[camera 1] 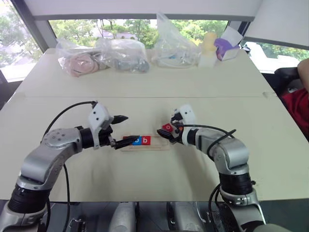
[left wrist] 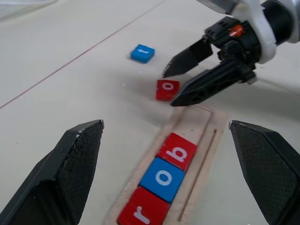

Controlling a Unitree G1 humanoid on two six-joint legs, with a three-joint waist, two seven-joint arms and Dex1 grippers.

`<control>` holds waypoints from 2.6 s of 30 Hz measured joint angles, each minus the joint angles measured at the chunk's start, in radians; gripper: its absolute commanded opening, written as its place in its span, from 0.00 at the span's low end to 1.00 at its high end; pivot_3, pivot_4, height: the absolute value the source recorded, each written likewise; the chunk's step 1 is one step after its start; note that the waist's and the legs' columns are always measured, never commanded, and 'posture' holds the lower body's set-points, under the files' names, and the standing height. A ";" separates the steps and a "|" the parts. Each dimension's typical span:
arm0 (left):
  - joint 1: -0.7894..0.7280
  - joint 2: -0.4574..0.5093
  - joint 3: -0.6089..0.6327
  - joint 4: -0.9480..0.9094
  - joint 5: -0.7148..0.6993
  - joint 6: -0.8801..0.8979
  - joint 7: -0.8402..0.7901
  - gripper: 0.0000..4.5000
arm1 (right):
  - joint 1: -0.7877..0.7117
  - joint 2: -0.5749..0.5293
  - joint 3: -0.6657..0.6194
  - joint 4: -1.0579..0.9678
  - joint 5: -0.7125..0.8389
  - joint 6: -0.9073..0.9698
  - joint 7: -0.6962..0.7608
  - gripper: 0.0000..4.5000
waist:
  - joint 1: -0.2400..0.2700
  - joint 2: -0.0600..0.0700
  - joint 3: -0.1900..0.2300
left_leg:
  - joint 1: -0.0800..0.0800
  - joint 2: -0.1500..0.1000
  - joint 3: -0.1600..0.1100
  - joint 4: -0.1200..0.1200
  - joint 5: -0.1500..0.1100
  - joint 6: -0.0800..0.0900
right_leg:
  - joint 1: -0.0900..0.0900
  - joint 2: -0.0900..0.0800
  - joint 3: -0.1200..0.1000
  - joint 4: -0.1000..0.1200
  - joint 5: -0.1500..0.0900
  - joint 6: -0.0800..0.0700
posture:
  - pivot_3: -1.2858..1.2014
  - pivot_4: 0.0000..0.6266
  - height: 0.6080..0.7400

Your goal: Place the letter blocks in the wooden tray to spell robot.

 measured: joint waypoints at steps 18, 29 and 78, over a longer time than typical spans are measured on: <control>0.016 -0.052 -0.067 -0.001 0.054 -0.020 0.029 1.00 | 0.031 -0.030 0.081 0.067 -0.043 -0.136 -0.104 0.25 | -0.003 -0.001 0.000 | 0.001 0.001 0.000 0.000 0.000 0.000 | 0.001 0.002 0.000 0.000 0.000 0.000 | 0.52 0.24 0.96; 0.010 -0.038 -0.109 -0.037 0.070 -0.019 -0.010 1.00 | 0.096 0.002 -0.020 -0.092 -0.045 -0.009 -0.196 0.25 | 0.007 -0.001 0.000 | -0.001 0.000 -0.001 0.000 0.000 0.000 | 0.001 0.001 0.000 -0.002 0.000 0.000 | 0.52 0.24 0.96; 0.182 0.111 -0.043 -0.074 0.035 -0.063 -0.197 1.00 | -0.054 -0.548 0.098 0.829 -0.080 -1.363 0.953 0.81 | 0.000 0.000 0.001 | 0.002 0.001 0.002 0.001 -0.001 0.001 | 0.004 0.001 0.001 -0.005 0.000 0.001 | 0.52 0.24 0.96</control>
